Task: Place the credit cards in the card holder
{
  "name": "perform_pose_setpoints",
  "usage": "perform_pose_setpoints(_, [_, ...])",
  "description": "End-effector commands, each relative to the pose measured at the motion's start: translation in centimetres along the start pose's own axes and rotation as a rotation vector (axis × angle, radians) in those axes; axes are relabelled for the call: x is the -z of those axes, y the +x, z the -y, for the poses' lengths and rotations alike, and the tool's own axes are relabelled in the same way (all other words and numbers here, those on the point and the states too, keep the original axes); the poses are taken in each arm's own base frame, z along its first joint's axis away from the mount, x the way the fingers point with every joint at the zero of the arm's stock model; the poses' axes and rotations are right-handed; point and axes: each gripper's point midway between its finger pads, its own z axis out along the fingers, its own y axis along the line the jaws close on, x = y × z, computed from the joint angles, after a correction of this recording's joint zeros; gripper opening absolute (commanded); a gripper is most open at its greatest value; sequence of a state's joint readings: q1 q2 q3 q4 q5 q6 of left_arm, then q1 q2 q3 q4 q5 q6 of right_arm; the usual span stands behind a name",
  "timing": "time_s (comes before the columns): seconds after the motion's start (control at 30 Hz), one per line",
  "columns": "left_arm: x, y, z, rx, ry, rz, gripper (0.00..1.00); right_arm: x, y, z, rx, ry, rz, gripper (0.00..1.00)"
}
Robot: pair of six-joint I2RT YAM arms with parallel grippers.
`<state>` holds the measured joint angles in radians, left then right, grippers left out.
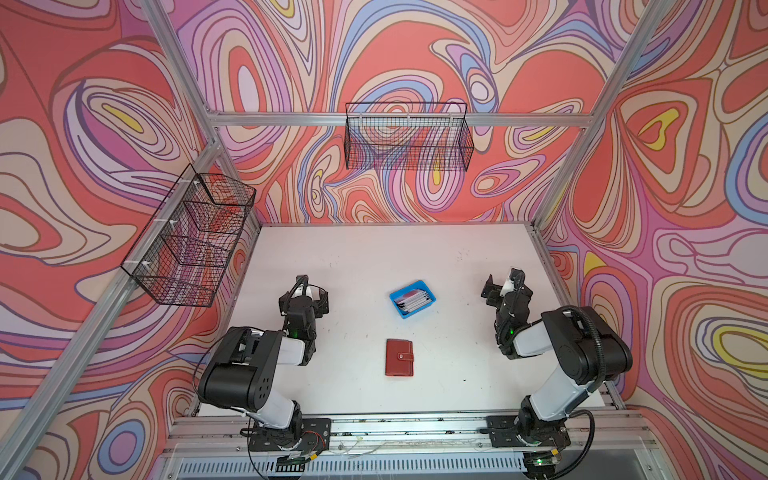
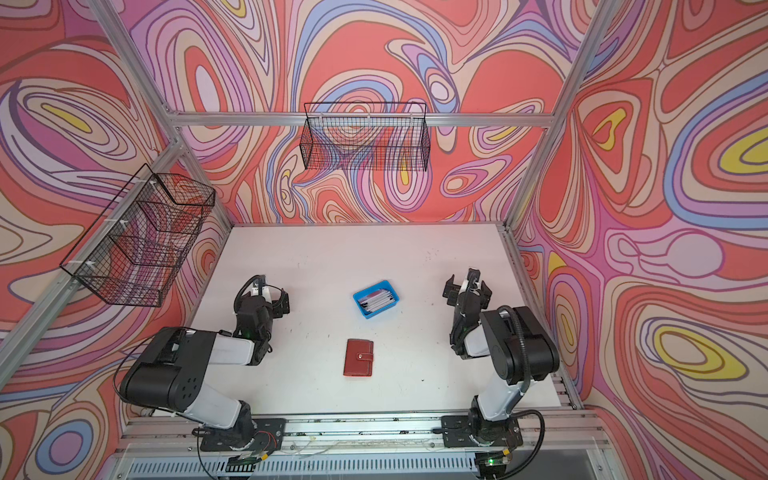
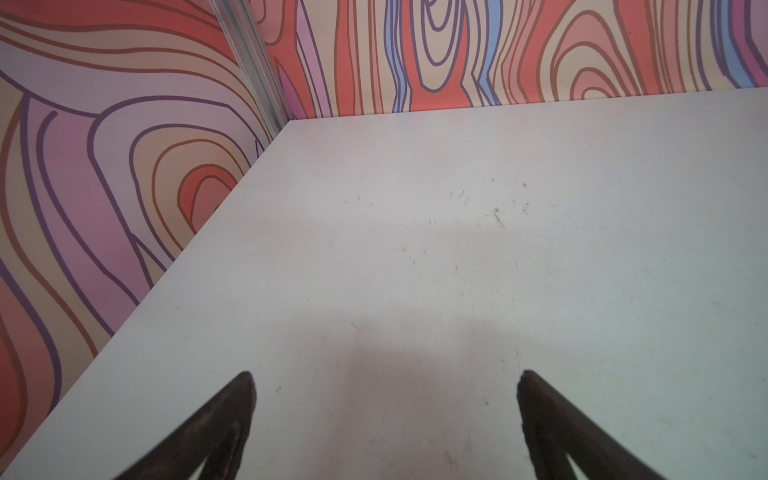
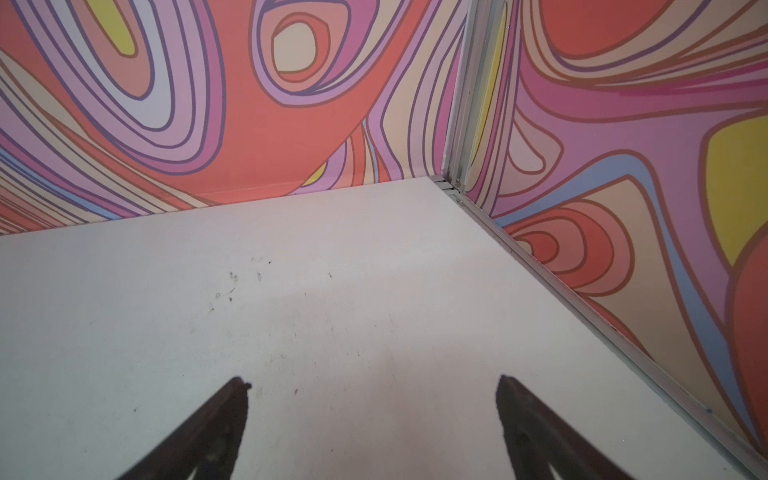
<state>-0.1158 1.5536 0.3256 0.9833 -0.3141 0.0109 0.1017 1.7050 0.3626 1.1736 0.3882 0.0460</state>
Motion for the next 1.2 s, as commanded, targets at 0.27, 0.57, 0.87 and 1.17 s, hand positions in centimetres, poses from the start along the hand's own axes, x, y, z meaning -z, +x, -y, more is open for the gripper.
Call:
perform_pose_setpoints(0.27, [-0.3,-0.8,-0.1,0.010,-0.001,0.022,1.00,-0.1,-0.2,-0.1,0.004,0.003,0.009,0.98])
perform_pose_setpoints(0.57, [-0.3,-0.7,-0.1,0.009,0.000,0.019,1.00,0.1,-0.3,-0.1,0.006,-0.002,0.020,0.98])
perform_pose_setpoints(0.87, [2.1,-2.5,-1.0,0.032,-0.026,0.113,1.00,3.8,-1.7,0.9,-0.045,-0.031,0.160,0.98])
perform_pose_setpoints(1.17, [9.3,-8.3,-1.8,0.350,0.087,0.035,1.00,6.9,-4.4,4.3,-0.145,0.093,0.250,0.98])
